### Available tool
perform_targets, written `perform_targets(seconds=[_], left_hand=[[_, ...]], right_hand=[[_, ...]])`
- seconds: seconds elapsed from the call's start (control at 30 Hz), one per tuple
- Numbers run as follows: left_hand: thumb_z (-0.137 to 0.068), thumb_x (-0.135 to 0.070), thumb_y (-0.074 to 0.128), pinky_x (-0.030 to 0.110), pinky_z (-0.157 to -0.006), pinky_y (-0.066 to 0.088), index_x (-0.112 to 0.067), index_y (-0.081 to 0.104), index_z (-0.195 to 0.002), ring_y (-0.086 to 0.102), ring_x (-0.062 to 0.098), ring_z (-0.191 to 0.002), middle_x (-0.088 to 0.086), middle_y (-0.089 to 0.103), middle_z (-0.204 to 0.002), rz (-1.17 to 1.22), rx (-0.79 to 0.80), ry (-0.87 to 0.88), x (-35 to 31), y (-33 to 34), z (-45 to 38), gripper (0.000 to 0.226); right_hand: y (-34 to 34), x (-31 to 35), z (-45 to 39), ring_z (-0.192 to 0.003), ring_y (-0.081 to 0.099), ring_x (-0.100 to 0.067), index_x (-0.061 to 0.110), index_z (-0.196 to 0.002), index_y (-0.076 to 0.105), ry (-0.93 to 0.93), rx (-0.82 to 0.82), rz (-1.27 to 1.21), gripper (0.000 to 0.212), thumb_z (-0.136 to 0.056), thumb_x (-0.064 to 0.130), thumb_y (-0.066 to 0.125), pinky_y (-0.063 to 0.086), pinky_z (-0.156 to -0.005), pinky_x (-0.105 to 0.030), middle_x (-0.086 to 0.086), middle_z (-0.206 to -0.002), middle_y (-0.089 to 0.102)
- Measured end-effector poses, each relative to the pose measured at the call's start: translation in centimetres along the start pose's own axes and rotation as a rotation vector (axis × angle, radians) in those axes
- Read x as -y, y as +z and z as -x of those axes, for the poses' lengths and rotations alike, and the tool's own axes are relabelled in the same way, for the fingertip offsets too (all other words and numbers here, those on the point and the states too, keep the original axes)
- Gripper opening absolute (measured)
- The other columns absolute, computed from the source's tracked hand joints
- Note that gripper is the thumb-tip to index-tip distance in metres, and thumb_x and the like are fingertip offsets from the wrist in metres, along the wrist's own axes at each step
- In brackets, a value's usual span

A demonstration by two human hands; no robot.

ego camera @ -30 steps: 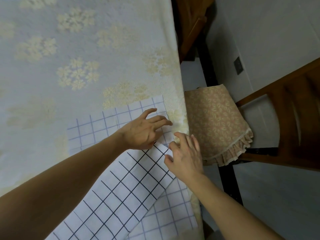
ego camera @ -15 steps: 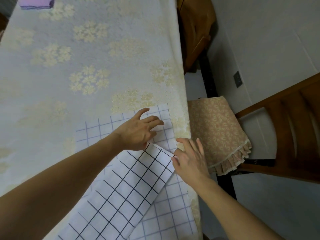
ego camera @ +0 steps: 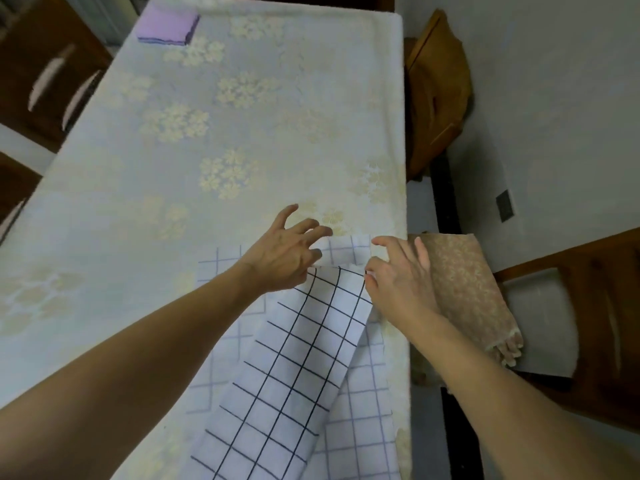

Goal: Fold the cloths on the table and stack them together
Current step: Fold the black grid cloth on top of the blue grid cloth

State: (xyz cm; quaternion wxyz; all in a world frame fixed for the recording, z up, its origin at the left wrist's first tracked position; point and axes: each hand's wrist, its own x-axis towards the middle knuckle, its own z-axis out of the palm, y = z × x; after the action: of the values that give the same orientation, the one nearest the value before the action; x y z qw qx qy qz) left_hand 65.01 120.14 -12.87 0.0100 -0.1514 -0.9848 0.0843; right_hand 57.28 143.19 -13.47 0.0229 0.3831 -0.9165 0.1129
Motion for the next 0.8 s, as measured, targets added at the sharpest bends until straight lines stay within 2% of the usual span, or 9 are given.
perform_targets(seconds=[0.33, 0.5, 0.8], left_hand=[[-0.079, -0.018, 0.069, 0.064, -0.113, 0.023, -0.011, 0.072, -0.079, 0.052, 0.028, -0.13, 0.012, 0.057, -0.14, -0.018, -0.193, -0.142, 0.6, -3.6, 3.2, 0.008], [-0.084, -0.018, 0.063, 0.062, -0.115, 0.022, -0.012, 0.073, -0.081, 0.051, 0.028, -0.133, 0.012, 0.054, -0.144, -0.034, -0.201, -0.179, -1.4, -5.1, 6.0, 0.011], [-0.077, -0.021, 0.074, 0.07, -0.11, 0.023, -0.016, 0.073, -0.081, 0.045, 0.035, -0.137, 0.008, 0.051, -0.147, -0.034, -0.094, -0.291, -8.0, -6.9, 13.7, 0.006]], right_hand=[[-3.1, 1.4, -0.5, -0.115, 0.058, -0.024, 0.016, -0.079, 0.073, -0.096, -0.157, -0.038, 0.005, -0.078, 0.016, 0.078, 0.026, -0.116, -0.058, -0.006, -0.121, 0.063], [-4.7, 3.1, 2.3, -0.114, 0.058, -0.024, 0.014, -0.077, 0.071, -0.189, -0.17, -0.083, 0.006, -0.077, 0.015, 0.076, 0.031, -0.114, -0.058, -0.007, -0.121, 0.063], [-4.2, 5.9, 11.0, -0.114, 0.059, -0.022, 0.017, -0.078, 0.068, -0.34, -0.069, -0.236, 0.008, -0.073, 0.015, 0.074, 0.03, -0.115, -0.056, -0.005, -0.121, 0.063]])
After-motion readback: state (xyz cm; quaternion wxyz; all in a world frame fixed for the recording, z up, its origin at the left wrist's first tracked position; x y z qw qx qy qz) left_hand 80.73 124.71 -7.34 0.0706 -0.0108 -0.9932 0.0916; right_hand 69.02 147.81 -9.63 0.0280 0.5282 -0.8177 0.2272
